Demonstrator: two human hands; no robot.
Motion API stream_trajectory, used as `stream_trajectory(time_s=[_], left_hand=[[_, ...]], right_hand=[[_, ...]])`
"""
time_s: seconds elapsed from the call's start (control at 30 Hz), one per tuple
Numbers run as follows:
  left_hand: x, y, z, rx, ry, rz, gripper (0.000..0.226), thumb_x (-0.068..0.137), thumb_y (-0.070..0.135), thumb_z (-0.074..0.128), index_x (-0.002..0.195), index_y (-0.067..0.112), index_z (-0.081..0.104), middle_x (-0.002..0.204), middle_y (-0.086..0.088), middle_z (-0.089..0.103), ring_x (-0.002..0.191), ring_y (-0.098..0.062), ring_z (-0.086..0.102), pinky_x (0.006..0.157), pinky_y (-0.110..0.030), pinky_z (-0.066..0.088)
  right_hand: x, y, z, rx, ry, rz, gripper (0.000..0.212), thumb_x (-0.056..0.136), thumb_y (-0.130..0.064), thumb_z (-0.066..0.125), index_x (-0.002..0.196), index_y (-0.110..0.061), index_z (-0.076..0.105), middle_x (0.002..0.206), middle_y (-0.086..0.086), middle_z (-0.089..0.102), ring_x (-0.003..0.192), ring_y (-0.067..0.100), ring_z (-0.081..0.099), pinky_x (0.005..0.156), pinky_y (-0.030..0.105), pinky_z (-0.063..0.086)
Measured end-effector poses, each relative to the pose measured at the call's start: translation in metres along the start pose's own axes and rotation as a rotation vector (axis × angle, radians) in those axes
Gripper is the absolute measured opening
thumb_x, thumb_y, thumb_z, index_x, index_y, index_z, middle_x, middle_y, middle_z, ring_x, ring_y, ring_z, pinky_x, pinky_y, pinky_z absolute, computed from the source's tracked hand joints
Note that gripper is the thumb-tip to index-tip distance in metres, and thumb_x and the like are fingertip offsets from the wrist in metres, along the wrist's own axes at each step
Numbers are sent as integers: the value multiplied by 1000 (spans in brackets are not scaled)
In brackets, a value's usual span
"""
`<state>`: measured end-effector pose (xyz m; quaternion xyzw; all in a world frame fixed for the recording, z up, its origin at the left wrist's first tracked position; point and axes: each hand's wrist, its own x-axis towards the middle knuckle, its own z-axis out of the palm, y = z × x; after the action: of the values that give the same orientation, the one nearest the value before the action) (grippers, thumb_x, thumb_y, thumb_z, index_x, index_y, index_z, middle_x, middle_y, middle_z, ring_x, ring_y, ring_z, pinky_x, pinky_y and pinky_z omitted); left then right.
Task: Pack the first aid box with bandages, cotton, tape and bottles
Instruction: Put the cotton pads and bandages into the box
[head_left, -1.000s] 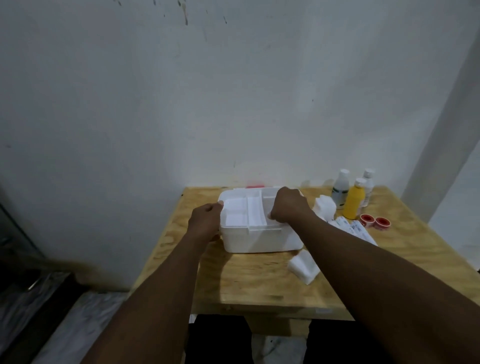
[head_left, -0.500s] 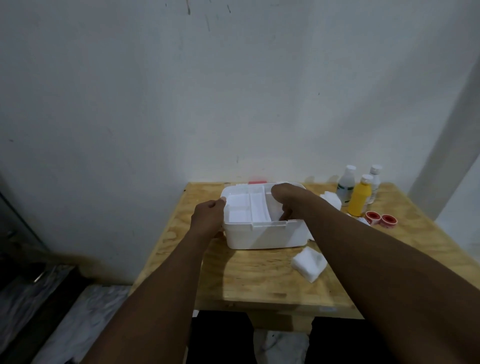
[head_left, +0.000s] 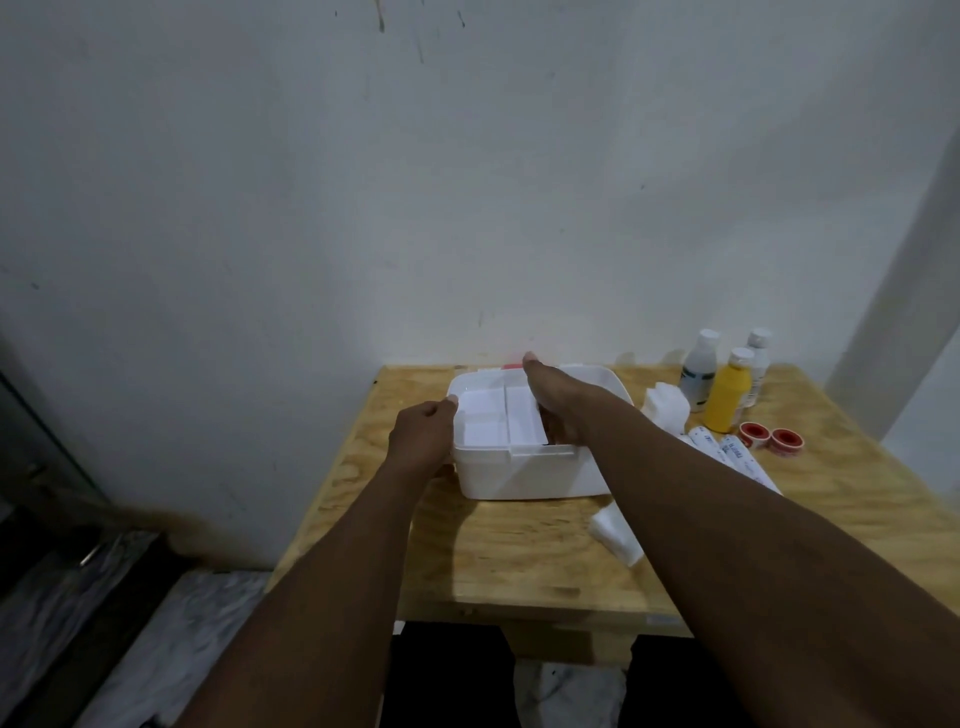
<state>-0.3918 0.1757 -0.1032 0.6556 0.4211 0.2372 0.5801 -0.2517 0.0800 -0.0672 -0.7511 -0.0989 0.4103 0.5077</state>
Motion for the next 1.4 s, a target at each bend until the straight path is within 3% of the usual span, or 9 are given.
stream_trajectory(time_s=[0.2,0.4,0.63,0.83,0.9,0.97,1.03,1.13,1.4], left_hand=[[1,1,-1,44,3,24,24,100,41,52,81,30,63,110,-8,69,103,-33,65,89,-53,59],[7,0,-5,221,63,145,36,95,46,55,110,18,73,105,-5,72,92,-28,68,77,-46,63],[-6,7,-3,446,271,367,31,99,37,51,117,17,68,116,-4,70,106,-27,63,80,-30,40],[-36,16,10,648,439,919,13,90,25,59,95,15,64,91,-6,63,86,-28,59,65,-32,43],[-51,16,23,705,364,1141,15,85,27,64,89,13,64,83,-7,61,76,-28,58,60,-33,46],[-67,10,39,762,229,1300,22,83,32,66,88,11,66,82,-8,63,73,-27,58,59,-35,49],[-82,-1,57,836,67,1374,30,82,40,66,91,11,67,84,-8,64,72,-25,58,58,-36,52],[-93,-17,80,980,-140,1388,44,82,54,64,103,15,71,93,-6,68,77,-21,62,61,-34,56],[-97,-24,100,1116,-346,1187,43,94,52,53,122,22,67,113,-2,68,97,-20,63,71,-27,40]], right_hand=[[-6,-1,-7,-134,-17,-32,68,95,-66,29,118,-7,56,95,14,69,79,26,66,64,33,51],[-32,-7,-57,-305,98,-282,29,95,-15,54,112,7,57,90,25,70,69,29,68,66,38,58],[-60,8,-118,-434,296,-431,24,89,-16,55,99,1,69,87,18,74,61,21,63,53,27,47],[-67,45,-134,-566,328,-381,21,89,-12,55,96,1,69,87,18,72,59,20,63,45,22,44],[-62,60,-131,-674,356,-420,20,88,-11,56,97,-1,72,96,17,73,65,19,65,48,23,47],[-56,75,-126,-779,391,-455,23,86,-14,62,107,-10,72,113,11,70,91,21,66,70,26,49],[-50,89,-121,-856,420,-458,35,85,-20,66,120,-15,66,126,10,63,114,25,59,88,31,46],[-45,103,-117,-939,438,-442,43,84,-26,70,125,-17,63,133,14,51,121,30,53,98,34,43],[-34,109,-123,-909,433,-481,28,75,-22,76,100,-13,69,112,12,57,97,24,56,76,29,43]])
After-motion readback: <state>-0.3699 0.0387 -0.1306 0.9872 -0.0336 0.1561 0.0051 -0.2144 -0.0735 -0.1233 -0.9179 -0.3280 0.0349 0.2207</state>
